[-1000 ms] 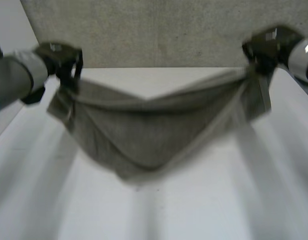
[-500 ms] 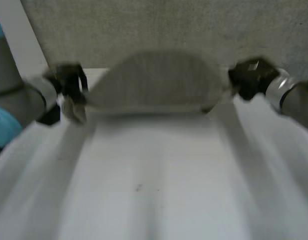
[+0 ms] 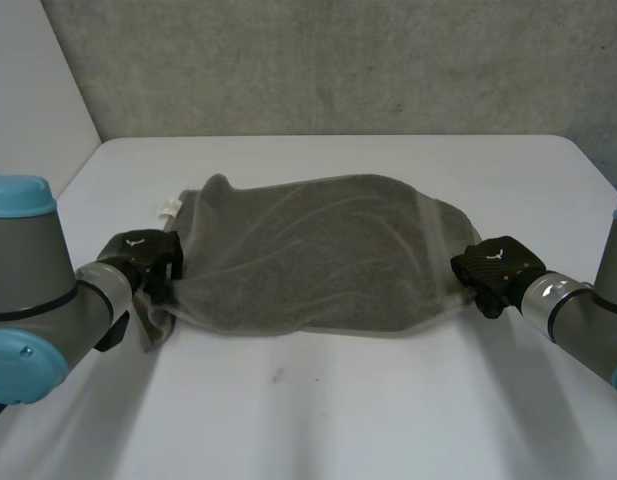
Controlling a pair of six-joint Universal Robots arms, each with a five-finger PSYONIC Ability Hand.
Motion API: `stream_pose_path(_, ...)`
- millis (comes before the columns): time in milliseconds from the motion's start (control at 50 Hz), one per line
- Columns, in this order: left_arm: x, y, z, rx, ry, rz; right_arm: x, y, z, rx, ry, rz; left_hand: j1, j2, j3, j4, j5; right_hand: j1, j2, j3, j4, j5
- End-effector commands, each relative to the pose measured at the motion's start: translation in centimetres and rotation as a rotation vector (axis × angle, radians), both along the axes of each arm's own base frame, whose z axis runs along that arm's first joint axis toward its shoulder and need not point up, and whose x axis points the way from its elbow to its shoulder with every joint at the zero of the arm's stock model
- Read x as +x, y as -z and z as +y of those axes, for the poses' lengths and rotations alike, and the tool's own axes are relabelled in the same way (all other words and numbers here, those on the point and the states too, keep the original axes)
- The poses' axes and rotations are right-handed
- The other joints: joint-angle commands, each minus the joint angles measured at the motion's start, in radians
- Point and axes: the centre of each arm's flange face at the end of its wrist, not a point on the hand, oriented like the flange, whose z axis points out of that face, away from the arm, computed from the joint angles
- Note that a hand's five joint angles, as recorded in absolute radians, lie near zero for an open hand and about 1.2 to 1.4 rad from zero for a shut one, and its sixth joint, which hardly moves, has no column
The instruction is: Fold the towel.
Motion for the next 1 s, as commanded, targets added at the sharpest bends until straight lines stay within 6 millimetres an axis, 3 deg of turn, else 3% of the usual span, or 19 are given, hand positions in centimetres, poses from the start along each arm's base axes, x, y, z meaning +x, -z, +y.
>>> stream_pose_path(20, 0.4, -0.7, 1.3, 0.007, 0.001, -0.006, -0.7, -1.9, 1.0, -0.038, 0.011, 0.003, 0.225, 0.182, 0.179, 0.177, 0.208, 0.086, 0.086, 0.054, 0.057, 0.062)
stream_pose_path(160, 0.9, -0.8, 3.7, 0.069, 0.055, -0.086, -2.7, -4.2, 2.0, -0.017, 0.072, 0.014, 0.225, 0.182, 0.179, 0.177, 0.208, 0.086, 0.086, 0.054, 0.057, 0.062)
stream_pose_path(300, 1.8, -0.7, 8.1, 0.190, 0.190, -0.292, -5.2, -5.2, 6.2, 0.230, 0.022, 0.182, 0.225, 0.182, 0.179, 0.177, 0.208, 0.086, 0.086, 0.054, 0.057, 0.062)
stream_pose_path(420, 2.3, -2.2, 9.3, 0.146, 0.204, -0.316, -6.0, -7.7, 7.3, 0.148, 0.024, 0.224, 0.225, 0.182, 0.179, 0.177, 0.208, 0.086, 0.086, 0.054, 0.057, 0.062)
stream_pose_path(480, 2.3, -2.5, 9.4, 0.136, 0.204, -0.316, -6.1, -7.9, 7.3, 0.143, 0.030, 0.220, 0.225, 0.182, 0.179, 0.177, 0.208, 0.086, 0.086, 0.054, 0.057, 0.062)
stream_pose_path(640, 2.2, -2.5, 8.7, 0.125, 0.205, -0.307, -5.5, -6.9, 7.2, 0.155, -0.018, 0.179, 0.225, 0.182, 0.179, 0.177, 0.208, 0.086, 0.086, 0.054, 0.057, 0.062)
stream_pose_path(800, 1.1, -0.8, 5.4, 0.104, 0.217, -0.285, -5.5, -3.9, 2.6, 0.141, 0.069, 0.074, 0.225, 0.182, 0.179, 0.177, 0.208, 0.086, 0.086, 0.054, 0.057, 0.062)
stream_pose_path(1000, -0.1, 0.8, 1.0, 0.074, 0.205, -0.280, -4.3, -3.0, 1.2, 0.075, 0.094, 0.006, 0.225, 0.182, 0.179, 0.177, 0.208, 0.086, 0.086, 0.054, 0.057, 0.062)
